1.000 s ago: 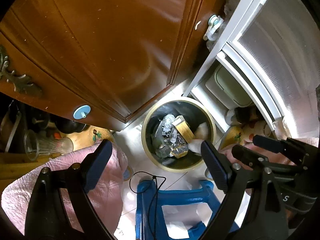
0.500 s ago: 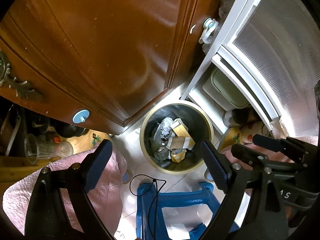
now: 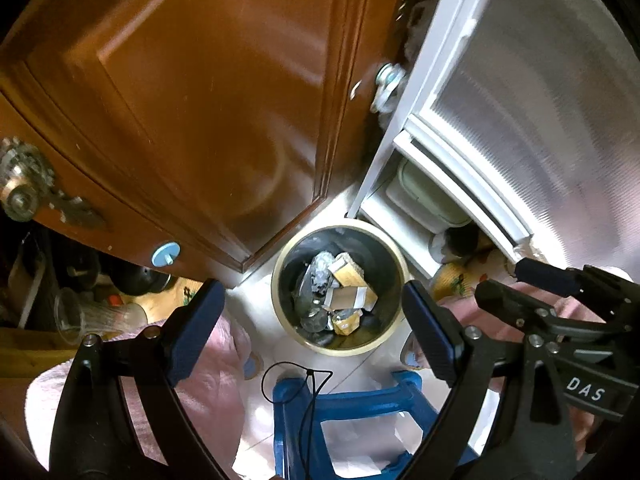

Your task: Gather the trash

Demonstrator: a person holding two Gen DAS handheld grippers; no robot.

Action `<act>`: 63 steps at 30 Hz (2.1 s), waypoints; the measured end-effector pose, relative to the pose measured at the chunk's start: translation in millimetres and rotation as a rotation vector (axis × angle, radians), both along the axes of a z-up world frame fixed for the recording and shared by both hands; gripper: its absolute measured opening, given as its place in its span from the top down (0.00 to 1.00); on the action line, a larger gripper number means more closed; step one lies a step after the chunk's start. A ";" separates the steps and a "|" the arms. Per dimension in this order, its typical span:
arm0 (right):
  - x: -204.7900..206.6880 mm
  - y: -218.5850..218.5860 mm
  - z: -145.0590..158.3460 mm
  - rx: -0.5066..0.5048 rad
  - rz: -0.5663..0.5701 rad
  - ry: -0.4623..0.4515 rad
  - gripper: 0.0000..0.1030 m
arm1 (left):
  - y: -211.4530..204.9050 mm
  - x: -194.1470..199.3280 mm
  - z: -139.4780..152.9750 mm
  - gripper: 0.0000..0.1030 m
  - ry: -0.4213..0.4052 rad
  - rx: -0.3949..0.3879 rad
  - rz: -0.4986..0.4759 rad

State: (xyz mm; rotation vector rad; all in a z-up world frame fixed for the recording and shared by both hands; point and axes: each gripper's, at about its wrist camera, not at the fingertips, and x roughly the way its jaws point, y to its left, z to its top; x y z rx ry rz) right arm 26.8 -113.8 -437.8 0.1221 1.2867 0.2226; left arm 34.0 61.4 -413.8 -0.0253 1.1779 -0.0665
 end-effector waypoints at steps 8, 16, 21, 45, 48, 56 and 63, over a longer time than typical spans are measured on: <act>-16.2 -19.1 63.1 0.003 -0.067 -0.086 0.42 | -15.0 -12.7 69.1 0.14 -0.086 0.003 -0.037; -26.9 -33.3 162.6 -0.019 -0.109 -0.229 0.42 | -31.9 -17.7 166.6 0.14 -0.174 -0.002 -0.092; -35.0 -32.8 237.0 -0.021 -0.119 -0.327 0.41 | -49.0 -28.7 234.1 0.14 -0.271 0.034 -0.149; -98.7 -37.2 443.5 -0.087 -0.284 -0.578 0.24 | -52.0 -66.0 411.3 0.12 -0.500 -0.024 -0.125; -99.6 -34.5 443.2 -0.092 -0.281 -0.578 0.24 | -49.6 -65.0 410.3 0.12 -0.494 -0.021 -0.110; -98.8 -26.7 439.2 -0.096 -0.265 -0.588 0.24 | -45.9 -62.7 406.1 0.12 -0.466 -0.003 -0.074; -99.8 -21.7 439.3 -0.106 -0.242 -0.604 0.24 | -44.3 -60.4 400.3 0.12 -0.452 -0.001 -0.061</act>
